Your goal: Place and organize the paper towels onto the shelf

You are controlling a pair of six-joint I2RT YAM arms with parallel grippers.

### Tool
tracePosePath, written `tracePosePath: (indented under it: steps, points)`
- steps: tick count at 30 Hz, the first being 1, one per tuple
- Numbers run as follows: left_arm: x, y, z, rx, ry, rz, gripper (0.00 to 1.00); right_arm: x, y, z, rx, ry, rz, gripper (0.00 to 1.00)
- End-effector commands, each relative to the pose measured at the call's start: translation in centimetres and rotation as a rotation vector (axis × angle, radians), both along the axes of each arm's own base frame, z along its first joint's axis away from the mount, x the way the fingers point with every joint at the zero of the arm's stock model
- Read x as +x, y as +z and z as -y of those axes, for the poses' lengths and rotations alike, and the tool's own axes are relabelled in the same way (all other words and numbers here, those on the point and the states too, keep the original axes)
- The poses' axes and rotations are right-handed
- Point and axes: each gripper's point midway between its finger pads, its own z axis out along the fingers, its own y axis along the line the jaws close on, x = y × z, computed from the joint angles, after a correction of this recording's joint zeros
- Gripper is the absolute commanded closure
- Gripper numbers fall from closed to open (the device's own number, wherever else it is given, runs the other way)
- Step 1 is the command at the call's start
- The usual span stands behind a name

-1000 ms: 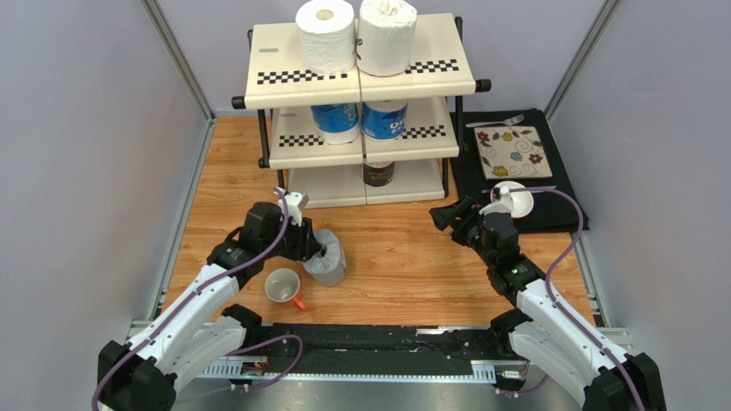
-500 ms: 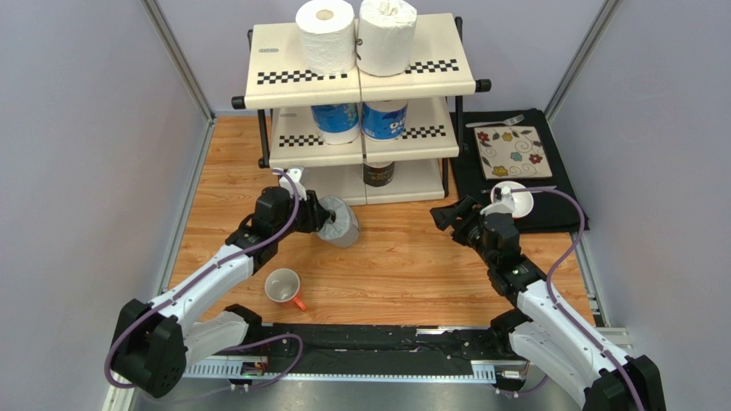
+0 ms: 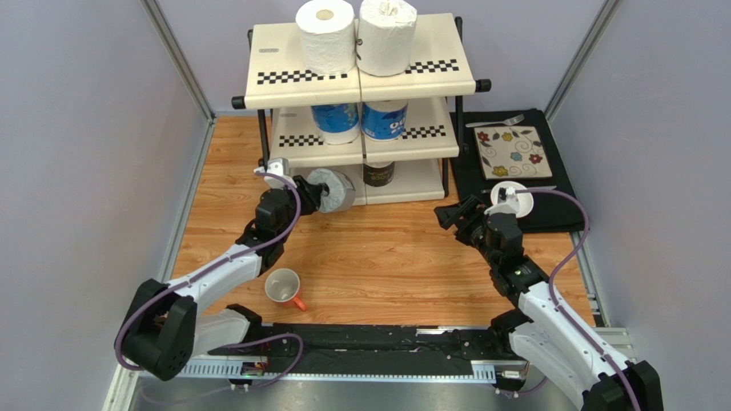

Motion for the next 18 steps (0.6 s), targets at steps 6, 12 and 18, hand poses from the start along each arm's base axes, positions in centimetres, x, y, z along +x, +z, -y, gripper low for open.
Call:
tracePosePath:
  steps: [6, 12, 18]
  points:
    - [2.6, 3.5, -0.9, -0.212, 0.151, 0.195, 0.64, 0.2, 1.8, 0.5, 0.018, -0.013, 0.037, 0.18]
    - [3.8, 3.3, -0.8, -0.262, 0.187, 0.212, 0.62, 0.2, 2.0, 0.7, 0.011, -0.020, 0.039, 0.17]
    - [5.3, 2.9, -0.1, -0.285, 0.198, 0.197, 0.62, 0.3, 2.1, 0.9, 0.006, -0.025, 0.039, 0.17]
